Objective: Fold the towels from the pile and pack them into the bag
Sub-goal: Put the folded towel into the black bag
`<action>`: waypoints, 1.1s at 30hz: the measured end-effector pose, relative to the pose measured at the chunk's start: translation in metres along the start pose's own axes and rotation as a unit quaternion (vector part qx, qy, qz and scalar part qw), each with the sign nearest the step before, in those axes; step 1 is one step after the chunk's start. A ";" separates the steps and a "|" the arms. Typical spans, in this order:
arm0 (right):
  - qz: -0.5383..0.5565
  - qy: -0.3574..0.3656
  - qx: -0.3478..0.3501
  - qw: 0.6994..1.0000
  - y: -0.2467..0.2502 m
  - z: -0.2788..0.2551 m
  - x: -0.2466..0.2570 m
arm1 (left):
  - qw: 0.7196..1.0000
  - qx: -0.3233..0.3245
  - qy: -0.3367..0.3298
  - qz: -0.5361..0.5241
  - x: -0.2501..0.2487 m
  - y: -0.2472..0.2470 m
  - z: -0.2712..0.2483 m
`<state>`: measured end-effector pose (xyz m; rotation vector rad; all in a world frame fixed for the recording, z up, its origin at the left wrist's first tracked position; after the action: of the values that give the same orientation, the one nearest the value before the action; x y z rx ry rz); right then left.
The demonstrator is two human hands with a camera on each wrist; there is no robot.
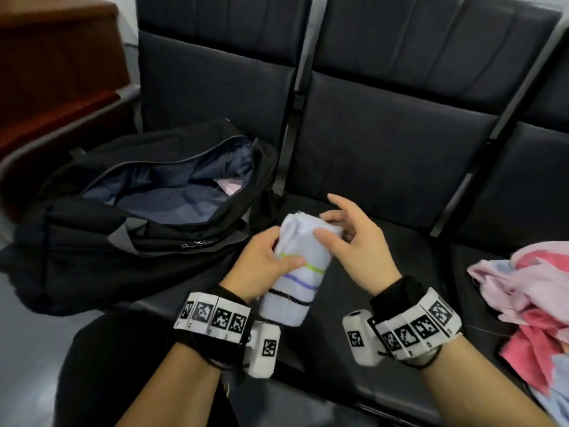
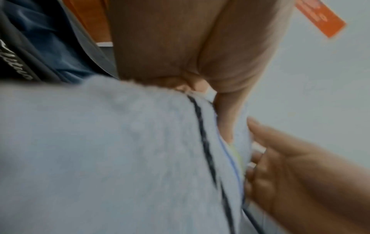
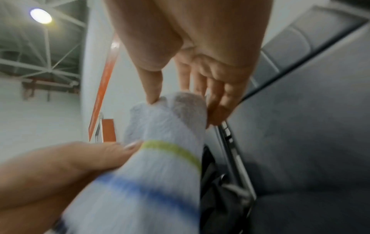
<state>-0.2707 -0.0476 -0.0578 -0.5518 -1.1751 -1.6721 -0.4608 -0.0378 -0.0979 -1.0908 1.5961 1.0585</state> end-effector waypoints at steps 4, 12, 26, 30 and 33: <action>0.114 -0.104 0.076 0.985 -0.047 0.021 -0.016 | 0.973 -0.066 0.087 -0.203 -0.003 0.039 0.018; 0.191 -0.197 0.162 0.948 -0.124 0.083 -0.019 | 0.902 -0.121 0.204 -0.361 0.008 0.127 0.072; 0.160 -0.247 0.096 0.951 -0.242 0.218 -0.064 | 0.863 -0.124 0.367 -0.326 0.053 0.206 0.193; 0.130 -0.217 0.059 0.966 -0.249 0.224 -0.086 | 0.866 -0.166 0.334 -0.333 0.061 0.208 0.228; 0.093 -0.217 0.067 0.969 -0.252 0.219 -0.104 | 0.857 -0.220 0.288 -0.366 0.073 0.206 0.247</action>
<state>-0.4884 0.2071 -0.1580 -0.9439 -1.4844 -1.3363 -0.6225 0.2345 -0.1921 -2.2673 1.1594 0.5880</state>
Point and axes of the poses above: each hand's wrist, its own z-axis towards the middle knuckle, its own y-axis out of the back of the hand, x = y × z, the point moved 1 cm from there along z, towards the middle knuckle, and after that the axes turned 15 degrees about y, right-handed, at the moved point
